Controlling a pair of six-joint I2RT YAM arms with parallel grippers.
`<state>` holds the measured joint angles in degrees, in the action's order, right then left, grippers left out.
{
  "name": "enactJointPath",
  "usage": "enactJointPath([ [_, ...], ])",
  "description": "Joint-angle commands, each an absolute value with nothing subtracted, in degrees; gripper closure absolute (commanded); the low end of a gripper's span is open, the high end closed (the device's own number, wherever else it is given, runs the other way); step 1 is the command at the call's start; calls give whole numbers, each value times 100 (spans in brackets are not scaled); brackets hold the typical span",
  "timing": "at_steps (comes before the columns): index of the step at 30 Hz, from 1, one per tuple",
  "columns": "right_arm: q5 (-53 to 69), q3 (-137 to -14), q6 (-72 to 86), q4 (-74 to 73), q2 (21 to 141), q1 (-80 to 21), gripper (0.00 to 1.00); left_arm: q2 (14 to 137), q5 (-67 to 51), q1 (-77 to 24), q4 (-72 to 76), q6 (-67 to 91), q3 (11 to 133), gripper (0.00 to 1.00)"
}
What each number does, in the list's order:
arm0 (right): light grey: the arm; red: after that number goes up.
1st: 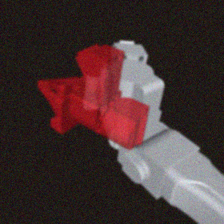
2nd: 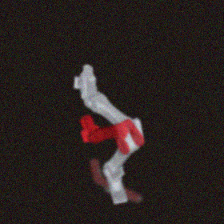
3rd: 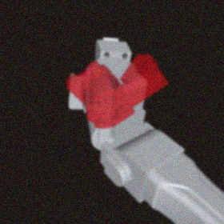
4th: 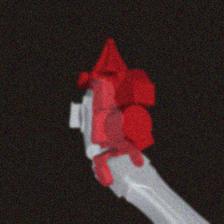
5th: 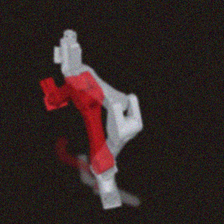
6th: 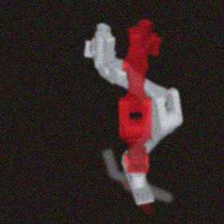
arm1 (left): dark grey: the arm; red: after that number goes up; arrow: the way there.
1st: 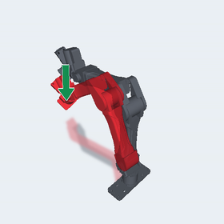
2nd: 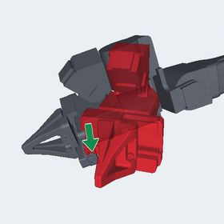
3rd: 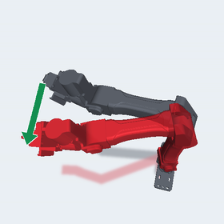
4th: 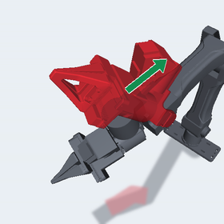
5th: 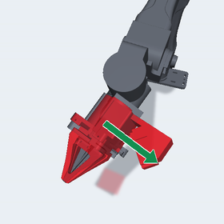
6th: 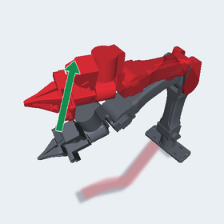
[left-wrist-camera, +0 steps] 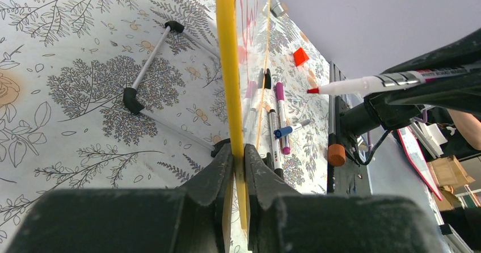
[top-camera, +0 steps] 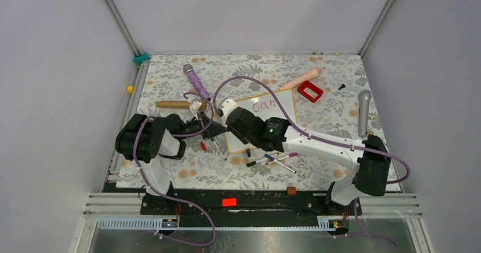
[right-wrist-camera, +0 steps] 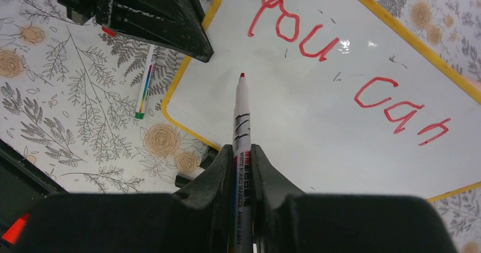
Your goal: Write a sentence on the whiteboard
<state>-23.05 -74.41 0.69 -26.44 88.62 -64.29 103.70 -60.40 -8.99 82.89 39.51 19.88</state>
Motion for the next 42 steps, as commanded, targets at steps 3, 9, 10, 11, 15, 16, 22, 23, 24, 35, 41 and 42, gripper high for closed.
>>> enactJointPath([
  [3, -2650, -7900, -363, -2779, 9114, -6668, 100, 10424, -5919, -795, 8473, 3586, 2057, 99],
  [9, -2896, -7908, -334, -2830, 9189, -6715, 100, 10379, -5924, -810, 8473, 3559, 2031, 99],
  [10, -2953, -7902, -288, -2852, 9205, -6715, 100, 10380, -5938, -815, 8473, 3556, 2030, 99],
  [11, -3009, -7897, -245, -2873, 9230, -6715, 100, 10374, -5944, -823, 8473, 3551, 2026, 99],
  [15, -3075, -7875, -176, -2885, 9266, -6717, 100, 10368, -5958, -850, 8473, 3544, 2031, 99],
  [16, -3094, -7871, -180, -2863, 9262, -6716, 100, 10363, -5957, -851, 8473, 3539, 2032, 99],
  [22, -3102, -7888, -176, -2813, 9350, -6715, 100, 10365, -6047, -878, 8473, 3534, 2066, 98],
  [23, -3109, -7896, -176, -2815, 9370, -6715, 100, 10366, -6048, -878, 8473, 3535, 2067, 98],
  [24, -3111, -7901, -176, -2816, 9379, -6716, 100, 10369, -6059, -879, 8473, 3540, 2066, 98],
  [35, -3170, -7956, -196, -2815, 9498, -6715, 100, 10398, -6082, -888, 8473, 3542, 2084, 99],
  [41, -3231, -8034, -225, -2813, 9582, -6715, 100, 10368, -6107, -884, 8473, 3536, 2079, 99],
  [42, -3257, -8048, -234, -2819, 9597, -6715, 100, 10355, -6114, -883, 8473, 3536, 2082, 98],
])
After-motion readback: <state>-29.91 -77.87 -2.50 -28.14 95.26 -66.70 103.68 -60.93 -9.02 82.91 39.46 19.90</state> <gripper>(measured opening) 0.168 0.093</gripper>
